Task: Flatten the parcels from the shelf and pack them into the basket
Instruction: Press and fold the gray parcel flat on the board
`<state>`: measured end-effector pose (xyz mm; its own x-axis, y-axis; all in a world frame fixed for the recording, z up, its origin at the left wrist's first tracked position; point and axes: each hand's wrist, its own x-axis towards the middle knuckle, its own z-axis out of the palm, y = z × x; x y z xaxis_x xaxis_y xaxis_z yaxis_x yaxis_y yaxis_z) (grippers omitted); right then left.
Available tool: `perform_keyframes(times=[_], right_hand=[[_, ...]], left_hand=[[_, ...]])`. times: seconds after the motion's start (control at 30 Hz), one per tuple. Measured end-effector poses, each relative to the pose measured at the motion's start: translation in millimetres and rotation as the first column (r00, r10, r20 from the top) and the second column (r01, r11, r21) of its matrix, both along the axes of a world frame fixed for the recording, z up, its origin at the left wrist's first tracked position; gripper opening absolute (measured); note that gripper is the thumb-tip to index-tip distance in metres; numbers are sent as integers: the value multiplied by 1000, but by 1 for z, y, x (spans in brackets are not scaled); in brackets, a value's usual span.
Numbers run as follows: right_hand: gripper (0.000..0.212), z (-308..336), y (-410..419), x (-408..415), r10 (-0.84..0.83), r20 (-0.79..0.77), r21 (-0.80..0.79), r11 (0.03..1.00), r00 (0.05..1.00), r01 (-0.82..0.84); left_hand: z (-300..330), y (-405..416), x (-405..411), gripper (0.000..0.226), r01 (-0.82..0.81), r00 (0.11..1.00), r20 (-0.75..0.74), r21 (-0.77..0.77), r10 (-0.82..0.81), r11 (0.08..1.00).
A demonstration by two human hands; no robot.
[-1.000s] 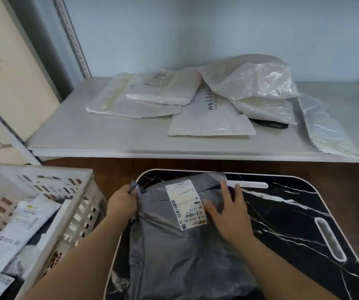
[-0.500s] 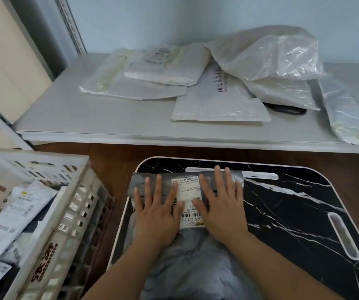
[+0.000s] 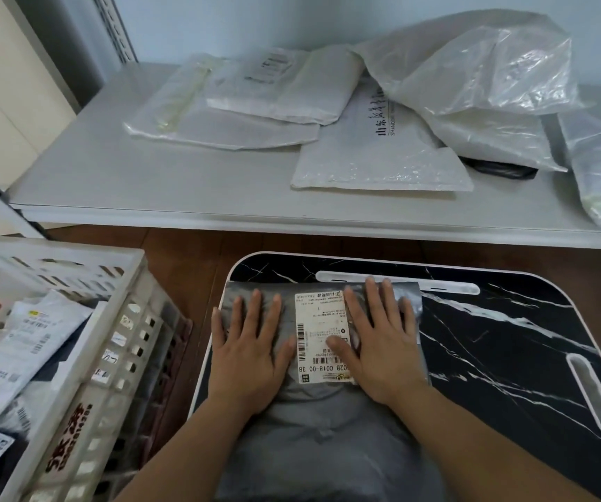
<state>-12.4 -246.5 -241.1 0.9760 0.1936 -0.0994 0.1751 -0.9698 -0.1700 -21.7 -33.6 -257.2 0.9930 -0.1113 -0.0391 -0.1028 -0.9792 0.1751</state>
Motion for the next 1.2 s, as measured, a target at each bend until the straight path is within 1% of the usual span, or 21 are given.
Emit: perform_keyframes(times=[0.07, 0.17, 0.3, 0.5, 0.73, 0.93, 1.2], right_hand=[[89, -3, -3, 0, 15, -23, 1, 1000, 1000, -15], [91, -10, -6, 0, 32, -65, -3, 999, 997, -32], [91, -20, -3, -1, 7, -37, 37, 999, 999, -5], [89, -22, -1, 1, -6, -18, 14, 1000, 1000, 6], [90, -30, 1, 3, -12, 25, -19, 1000, 1000, 12], [88, -32, 1, 4, 7, 43, -94, 996, 999, -3], [84, -31, 2, 5, 5, -36, -93, 996, 999, -8]], left_hand=[[-1, -2, 0, 69, 27, 1000, 7, 44, -27, 999], [-3, -6, 1, 70, 35, 999, 26, 54, -37, 998], [-10, -8, 2, 71, 37, 998, 51, 21, -38, 999], [-13, -10, 4, 70, 37, 996, 77, 17, -38, 999], [-15, -10, 6, 71, 35, 997, 65, 51, -38, 998], [-17, -11, 7, 71, 26, 999, 45, 75, -29, 997], [-21, -12, 9, 70, 23, 999, 23, 97, -25, 995]])
